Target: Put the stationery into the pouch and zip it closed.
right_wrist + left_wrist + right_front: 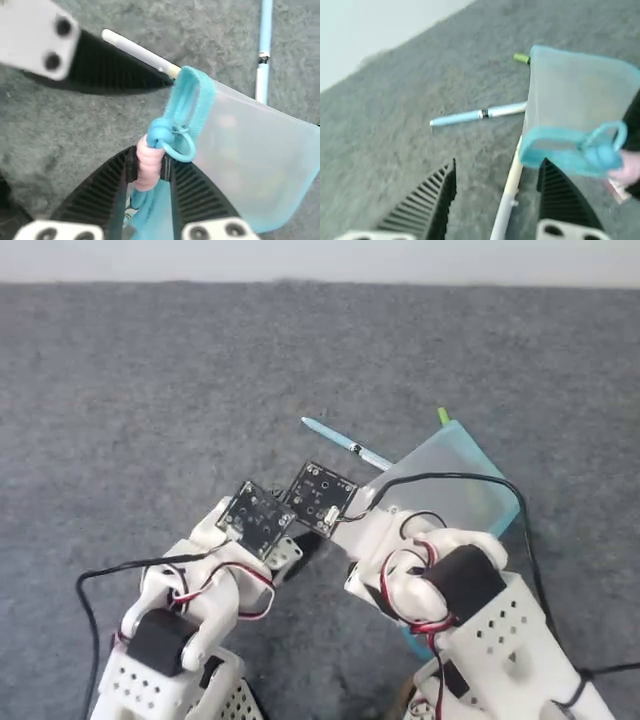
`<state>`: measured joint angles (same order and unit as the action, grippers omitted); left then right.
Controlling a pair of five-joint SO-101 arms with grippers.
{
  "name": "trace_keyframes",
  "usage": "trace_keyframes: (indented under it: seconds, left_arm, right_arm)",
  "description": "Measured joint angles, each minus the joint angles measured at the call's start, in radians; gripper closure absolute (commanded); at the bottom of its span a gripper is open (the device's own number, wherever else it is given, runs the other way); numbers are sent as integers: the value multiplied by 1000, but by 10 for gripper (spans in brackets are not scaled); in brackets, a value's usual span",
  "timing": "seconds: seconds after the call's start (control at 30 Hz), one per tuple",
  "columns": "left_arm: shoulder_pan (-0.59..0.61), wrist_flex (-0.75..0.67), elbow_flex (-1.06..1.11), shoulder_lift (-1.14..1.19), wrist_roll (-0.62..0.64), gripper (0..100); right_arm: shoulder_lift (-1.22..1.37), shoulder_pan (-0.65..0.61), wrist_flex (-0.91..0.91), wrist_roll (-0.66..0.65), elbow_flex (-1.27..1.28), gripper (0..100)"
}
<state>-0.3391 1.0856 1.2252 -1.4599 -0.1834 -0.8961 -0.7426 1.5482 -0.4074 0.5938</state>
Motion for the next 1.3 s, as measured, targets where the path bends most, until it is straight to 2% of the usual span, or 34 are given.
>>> trace_keyframes:
  seconds: [0.33, 0.53, 0.63, 0.8, 1.03, 1.3]
  left_arm:
    - [-15, -147, 15, 87, -3, 746]
    - [118, -160, 8, 124, 63, 746]
    - [144, -160, 8, 141, 104, 746]
    - [127, -160, 8, 147, 115, 725]
    - [61, -158, 8, 150, 117, 719]
    - [51, -176, 6, 288, 117, 717]
  right_arm:
    - [0, -17, 0, 40, 0, 992]
    - [-41, 41, -6, 66, -2, 992]
    - [-49, 68, -9, 68, -2, 992]
    - [-49, 61, -9, 69, -2, 992]
    - [-60, -58, -9, 68, -2, 992]
    - [-180, -60, -9, 69, -2, 992]
